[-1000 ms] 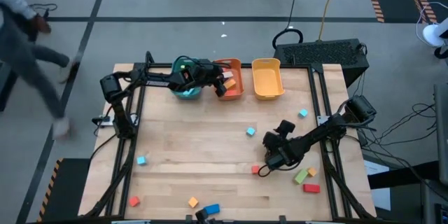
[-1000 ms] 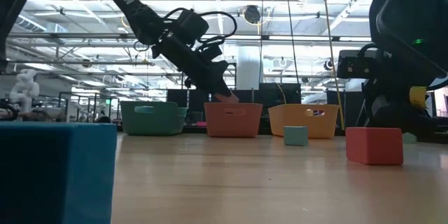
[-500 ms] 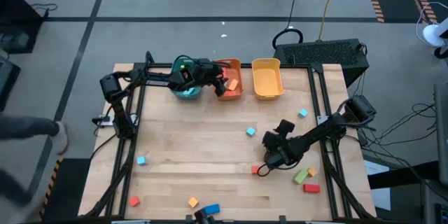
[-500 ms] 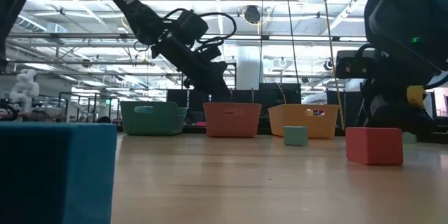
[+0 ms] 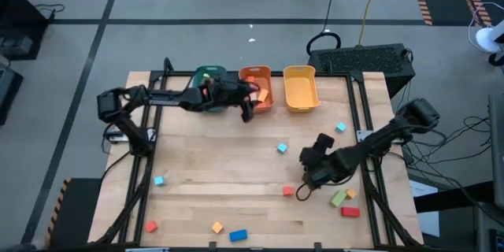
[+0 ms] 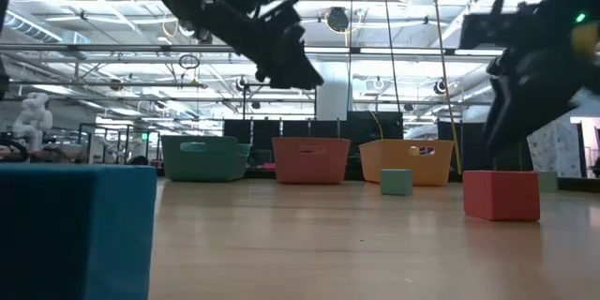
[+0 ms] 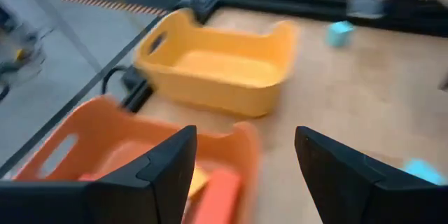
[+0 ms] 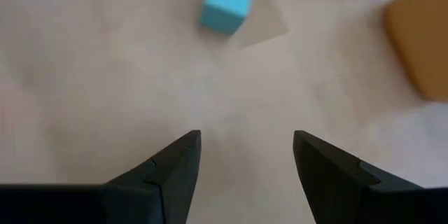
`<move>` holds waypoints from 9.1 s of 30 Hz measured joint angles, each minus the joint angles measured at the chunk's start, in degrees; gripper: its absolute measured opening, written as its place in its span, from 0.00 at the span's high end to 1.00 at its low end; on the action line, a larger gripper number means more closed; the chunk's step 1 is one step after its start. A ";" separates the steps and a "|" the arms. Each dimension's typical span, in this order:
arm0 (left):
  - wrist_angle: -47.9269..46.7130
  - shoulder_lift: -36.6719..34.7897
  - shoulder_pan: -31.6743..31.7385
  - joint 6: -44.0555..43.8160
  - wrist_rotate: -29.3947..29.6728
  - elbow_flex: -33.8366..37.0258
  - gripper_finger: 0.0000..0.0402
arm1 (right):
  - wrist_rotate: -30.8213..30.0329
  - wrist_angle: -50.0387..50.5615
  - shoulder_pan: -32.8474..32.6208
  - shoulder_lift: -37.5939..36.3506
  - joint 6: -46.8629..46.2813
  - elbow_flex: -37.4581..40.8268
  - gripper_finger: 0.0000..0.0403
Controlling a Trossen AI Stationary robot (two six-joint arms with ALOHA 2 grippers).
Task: Sort blocks by size
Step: Put the green thick rectangular block into the orange bin, then put the red thick rectangular block into the orange bin
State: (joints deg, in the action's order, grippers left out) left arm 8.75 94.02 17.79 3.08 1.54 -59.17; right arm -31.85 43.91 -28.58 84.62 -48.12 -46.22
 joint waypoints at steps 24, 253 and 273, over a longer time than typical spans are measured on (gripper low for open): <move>11.32 0.32 -25.68 -2.48 12.34 4.35 0.40 | 35.17 12.45 -12.33 -10.12 2.47 0.00 0.47; -25.41 22.98 12.95 -1.10 -0.59 -25.27 0.57 | 6.22 -29.36 7.17 4.63 21.60 0.04 0.59; -29.50 17.15 9.36 1.38 -1.46 -25.27 0.54 | 6.71 -21.62 7.08 4.63 20.70 0.04 0.59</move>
State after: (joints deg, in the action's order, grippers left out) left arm -20.75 111.17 27.15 4.46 0.08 -84.44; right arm -25.14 22.29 -21.50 89.25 -27.42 -46.17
